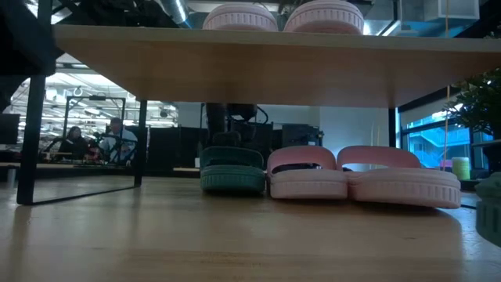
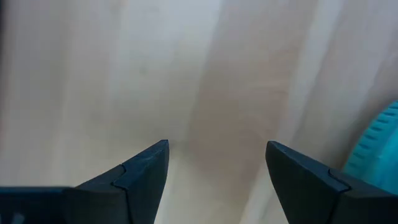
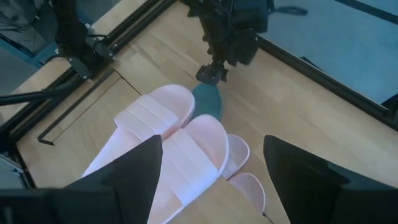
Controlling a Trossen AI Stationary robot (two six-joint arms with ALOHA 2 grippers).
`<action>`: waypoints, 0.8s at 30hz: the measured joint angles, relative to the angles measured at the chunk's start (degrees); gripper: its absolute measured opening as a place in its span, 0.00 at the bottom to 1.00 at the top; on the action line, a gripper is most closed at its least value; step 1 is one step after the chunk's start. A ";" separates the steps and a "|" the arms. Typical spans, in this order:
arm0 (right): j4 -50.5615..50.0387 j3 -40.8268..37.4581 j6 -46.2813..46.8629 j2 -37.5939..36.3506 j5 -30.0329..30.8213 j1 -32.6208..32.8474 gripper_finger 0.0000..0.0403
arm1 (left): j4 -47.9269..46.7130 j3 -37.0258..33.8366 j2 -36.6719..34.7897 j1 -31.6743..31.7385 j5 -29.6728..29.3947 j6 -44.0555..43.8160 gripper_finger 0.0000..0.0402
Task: Pick and place slides into the shelf
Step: Put the green slipper under the shelf
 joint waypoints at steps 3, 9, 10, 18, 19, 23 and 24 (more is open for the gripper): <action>0.49 0.00 -0.02 0.00 0.00 0.00 0.69 | 0.51 -0.67 0.00 -1.12 -0.28 -0.16 0.64; 0.47 0.00 0.00 0.00 -0.04 0.00 0.69 | 0.65 -1.46 -0.17 -3.84 -1.39 -1.57 0.64; 0.47 0.00 0.00 0.00 -0.07 0.00 0.69 | 0.63 -1.46 -0.15 -4.44 -1.55 -1.80 0.64; 0.40 0.02 -0.18 0.00 -0.09 0.55 0.69 | -0.98 -1.48 -0.15 -7.82 -2.23 -5.08 0.64; 0.38 0.00 -0.24 0.00 -0.09 0.76 0.69 | -1.09 -1.48 -0.15 -8.16 -2.40 -5.61 0.64; 0.31 0.00 -0.39 0.00 -0.11 1.79 0.69 | -1.37 -1.51 -0.15 -9.51 -3.64 -8.43 0.64; 0.28 0.01 -0.42 0.00 -0.11 2.07 0.69 | -1.53 -1.51 -0.15 -9.89 -4.11 -9.08 0.64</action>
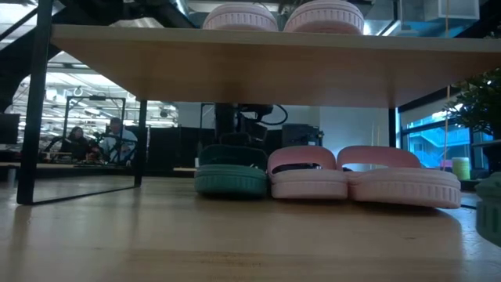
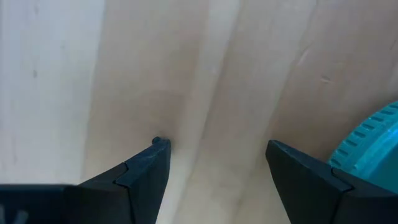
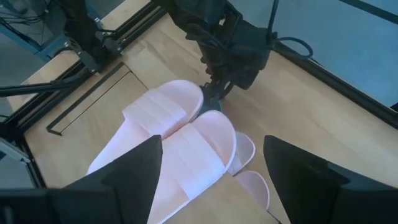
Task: Pick and place slides into the shelf
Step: Put the green slipper under the shelf
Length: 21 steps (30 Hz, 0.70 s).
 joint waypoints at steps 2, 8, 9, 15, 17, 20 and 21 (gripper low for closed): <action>-0.03 -0.01 0.00 0.00 0.00 0.57 0.69 | -0.45 0.00 0.00 -0.58 0.14 -0.52 0.64; -0.19 -0.01 -0.02 0.00 0.00 1.89 0.69 | -0.85 0.00 0.02 -2.07 0.67 -0.75 0.64; -0.25 -0.01 -0.02 0.00 0.00 2.04 0.69 | -0.83 -0.01 0.04 -2.14 0.71 -1.17 0.64; -0.25 -0.01 -1.20 0.00 0.00 2.24 0.69 | -0.09 -0.04 0.04 -1.76 -0.39 -2.63 0.64; -0.24 -0.01 -1.29 0.00 0.00 2.24 0.69 | -0.03 -0.04 -0.02 -1.34 -0.24 -2.89 0.64; -0.25 -0.01 -1.33 0.00 0.02 2.24 0.69 | -0.03 -0.11 -0.41 -0.98 -0.35 -3.09 0.64; -0.25 -0.01 -1.35 0.02 0.00 2.24 0.69 | -0.09 -0.15 -0.61 -0.85 -0.08 -3.11 0.64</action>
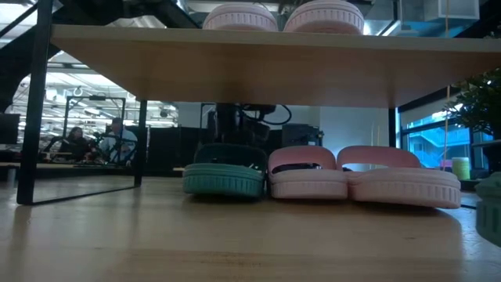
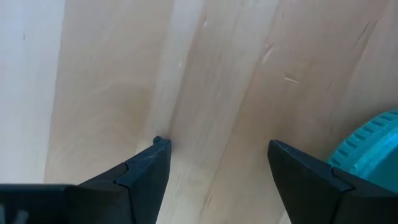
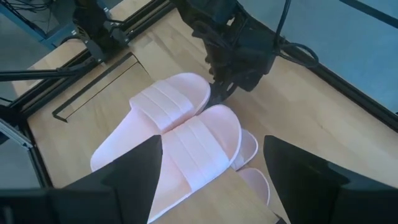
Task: Pick and place slides into the shelf
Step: Put the green slipper under the shelf
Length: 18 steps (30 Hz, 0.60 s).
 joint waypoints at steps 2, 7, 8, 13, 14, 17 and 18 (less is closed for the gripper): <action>0.01 0.00 -0.21 0.00 0.02 0.00 0.69 | -0.35 -0.07 -0.60 0.41 1.06 0.15 0.64; 0.02 0.00 -1.39 0.02 0.02 0.00 0.69 | -1.18 -0.07 -4.58 1.96 1.72 0.10 0.64; 0.02 0.00 -1.43 0.02 0.04 0.00 0.69 | -1.37 -0.07 -5.57 2.36 1.93 0.10 0.64; -0.06 0.00 -2.94 0.02 0.03 0.00 0.69 | -2.40 -0.02 -13.12 4.34 7.97 -0.03 0.64; -0.16 0.00 -3.52 0.02 0.04 0.00 0.69 | -2.15 -0.02 -14.98 4.67 9.64 -0.05 0.64; -0.44 0.00 -5.64 0.02 0.01 0.00 0.69 | -1.29 0.00 -21.00 5.27 13.87 -0.05 0.64; -0.47 0.00 -6.11 0.02 -0.05 0.00 0.69 | -1.07 0.00 -23.00 5.28 15.24 -0.16 0.64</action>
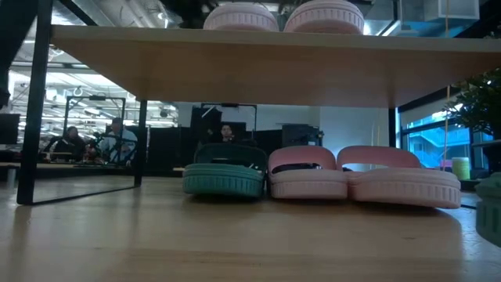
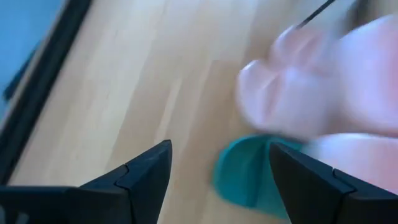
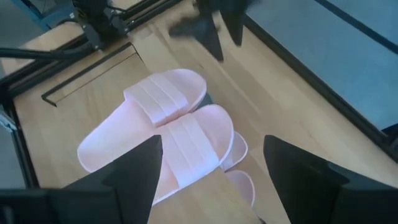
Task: Pick and place slides into the shelf
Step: Put the green slipper under the shelf
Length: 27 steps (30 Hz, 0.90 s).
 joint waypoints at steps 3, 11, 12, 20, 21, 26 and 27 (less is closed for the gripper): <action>-0.32 0.00 -2.36 0.00 -0.35 0.00 0.69 | 1.70 0.02 -6.40 -0.13 2.94 -0.32 0.64; -1.12 0.00 -7.82 0.00 -0.63 0.00 0.69 | 4.89 0.09 -20.49 -4.89 4.34 -3.14 0.64; -1.40 0.00 -8.61 0.00 -0.63 0.00 0.69 | 5.26 0.09 -21.70 -5.99 4.56 -3.34 0.64; -1.35 0.00 -15.37 0.00 -0.61 0.00 0.69 | 17.71 -8.05 -29.13 -16.01 12.49 -11.68 0.64; -1.29 0.00 -16.48 0.03 -0.58 0.00 0.69 | 20.84 -10.62 -30.12 -17.44 12.15 -13.49 0.64; -1.06 0.01 -17.72 0.42 -0.43 0.00 0.69 | 36.25 -23.32 -35.23 -24.23 7.35 -19.67 0.64; -1.06 0.01 -16.98 0.44 -0.58 0.00 0.69 | 39.63 -25.70 -36.19 -25.65 6.94 -20.80 0.64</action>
